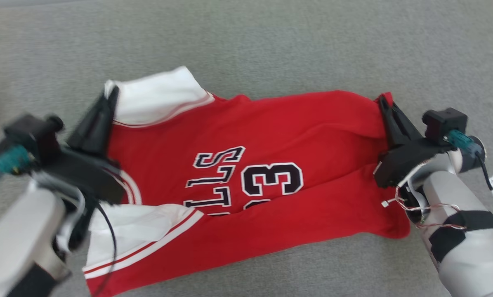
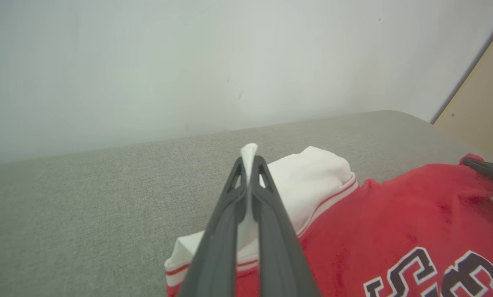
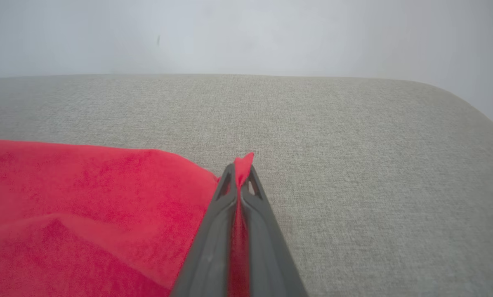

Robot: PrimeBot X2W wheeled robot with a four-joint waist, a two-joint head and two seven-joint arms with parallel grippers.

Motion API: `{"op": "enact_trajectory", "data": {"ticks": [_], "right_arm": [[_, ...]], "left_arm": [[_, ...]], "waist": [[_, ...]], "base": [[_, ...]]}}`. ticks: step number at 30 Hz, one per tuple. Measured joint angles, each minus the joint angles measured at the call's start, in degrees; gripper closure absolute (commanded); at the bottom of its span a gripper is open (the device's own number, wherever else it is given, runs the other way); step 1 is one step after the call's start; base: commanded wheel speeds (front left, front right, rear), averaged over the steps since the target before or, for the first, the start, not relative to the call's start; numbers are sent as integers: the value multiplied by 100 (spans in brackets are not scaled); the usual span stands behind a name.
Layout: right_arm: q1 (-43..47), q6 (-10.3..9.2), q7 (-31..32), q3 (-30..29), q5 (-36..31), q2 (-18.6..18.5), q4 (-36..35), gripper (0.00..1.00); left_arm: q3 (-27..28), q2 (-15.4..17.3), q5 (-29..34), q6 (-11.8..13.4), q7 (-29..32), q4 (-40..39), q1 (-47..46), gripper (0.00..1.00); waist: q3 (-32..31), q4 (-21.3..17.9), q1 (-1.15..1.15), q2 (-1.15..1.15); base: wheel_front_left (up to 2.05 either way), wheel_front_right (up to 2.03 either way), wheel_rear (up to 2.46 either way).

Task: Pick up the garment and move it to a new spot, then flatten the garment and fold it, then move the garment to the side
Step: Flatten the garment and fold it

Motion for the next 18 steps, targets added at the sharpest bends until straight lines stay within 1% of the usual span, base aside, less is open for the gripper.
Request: {"op": "enact_trajectory", "data": {"ticks": [3,7,11,18], "right_arm": [[204,0,-5,-98,8,-102,-214,100],[457,0,-7,-247,-14,-212,-524,100],[760,0,-5,-431,-18,-285,-901,100],[1512,0,-16,-701,16,-357,-1636,100]], "left_arm": [[9,-73,166,260,-131,-505,463,100],[84,-185,376,513,-196,-984,1038,100],[240,-411,432,606,-197,-1247,1589,100],[811,-861,690,569,-212,-1444,2430,100]], "waist": [[-78,144,0,0],[-168,306,0,0],[-265,409,0,0],[-439,492,0,0]], "base": [[0,0,0],[0,0,0],[0,0,0],[0,0,0]]}}
